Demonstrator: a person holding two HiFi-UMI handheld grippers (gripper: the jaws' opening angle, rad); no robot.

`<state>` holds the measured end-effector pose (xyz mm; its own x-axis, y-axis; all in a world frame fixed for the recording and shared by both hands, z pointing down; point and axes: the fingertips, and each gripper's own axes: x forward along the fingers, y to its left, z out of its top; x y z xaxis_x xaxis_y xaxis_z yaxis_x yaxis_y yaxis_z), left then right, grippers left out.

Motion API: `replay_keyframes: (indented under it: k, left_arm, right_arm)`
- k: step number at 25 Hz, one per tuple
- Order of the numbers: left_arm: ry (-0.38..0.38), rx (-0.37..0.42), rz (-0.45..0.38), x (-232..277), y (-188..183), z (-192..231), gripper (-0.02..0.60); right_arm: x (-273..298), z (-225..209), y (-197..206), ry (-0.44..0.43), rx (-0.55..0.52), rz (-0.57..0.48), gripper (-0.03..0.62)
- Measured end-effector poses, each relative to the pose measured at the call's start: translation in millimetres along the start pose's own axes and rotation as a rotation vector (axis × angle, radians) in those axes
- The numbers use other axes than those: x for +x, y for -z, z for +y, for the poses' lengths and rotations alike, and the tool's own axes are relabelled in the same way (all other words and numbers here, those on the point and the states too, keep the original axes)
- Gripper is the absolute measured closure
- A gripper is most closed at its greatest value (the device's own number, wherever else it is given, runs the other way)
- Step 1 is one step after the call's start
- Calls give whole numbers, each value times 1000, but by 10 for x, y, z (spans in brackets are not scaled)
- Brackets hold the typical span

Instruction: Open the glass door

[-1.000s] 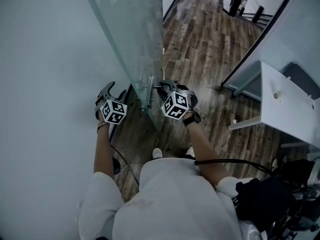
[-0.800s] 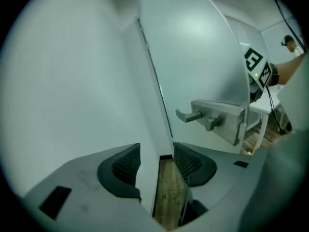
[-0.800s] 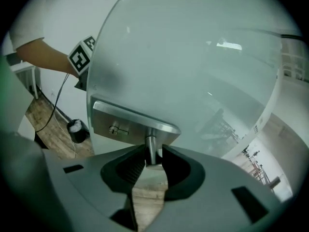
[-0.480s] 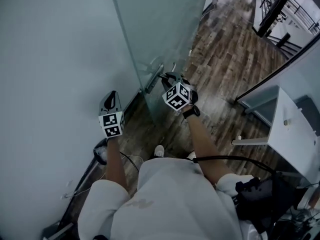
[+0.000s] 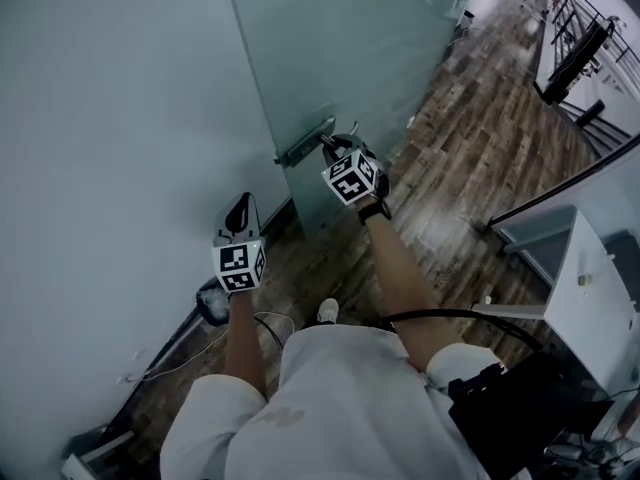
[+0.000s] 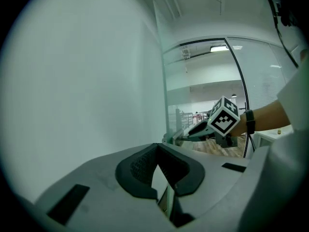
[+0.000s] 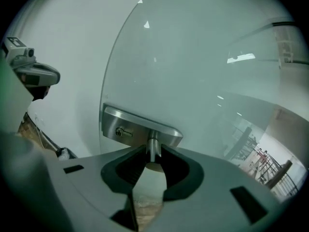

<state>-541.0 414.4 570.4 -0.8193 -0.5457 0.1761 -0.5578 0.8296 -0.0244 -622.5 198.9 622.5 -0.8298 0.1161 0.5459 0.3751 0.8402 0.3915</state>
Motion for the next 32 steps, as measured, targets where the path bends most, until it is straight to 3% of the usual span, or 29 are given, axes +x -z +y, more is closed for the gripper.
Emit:
replay_keyframes:
  k: [8, 14, 27, 32]
  left_arm:
    - [3, -27, 24, -6, 92, 115, 578]
    - [-16, -51, 30, 11, 131, 281, 578]
    - [-35, -59, 30, -77, 172, 221, 578]
    - [4, -64, 12, 7, 80, 88, 578]
  right_arm:
    - [484, 2, -390, -4, 51, -29, 496]
    - [806, -9, -659, 24, 14, -14, 496]
    - [981, -49, -822, 57, -12, -5, 496]
    - [790, -73, -792, 18, 95, -123, 496]
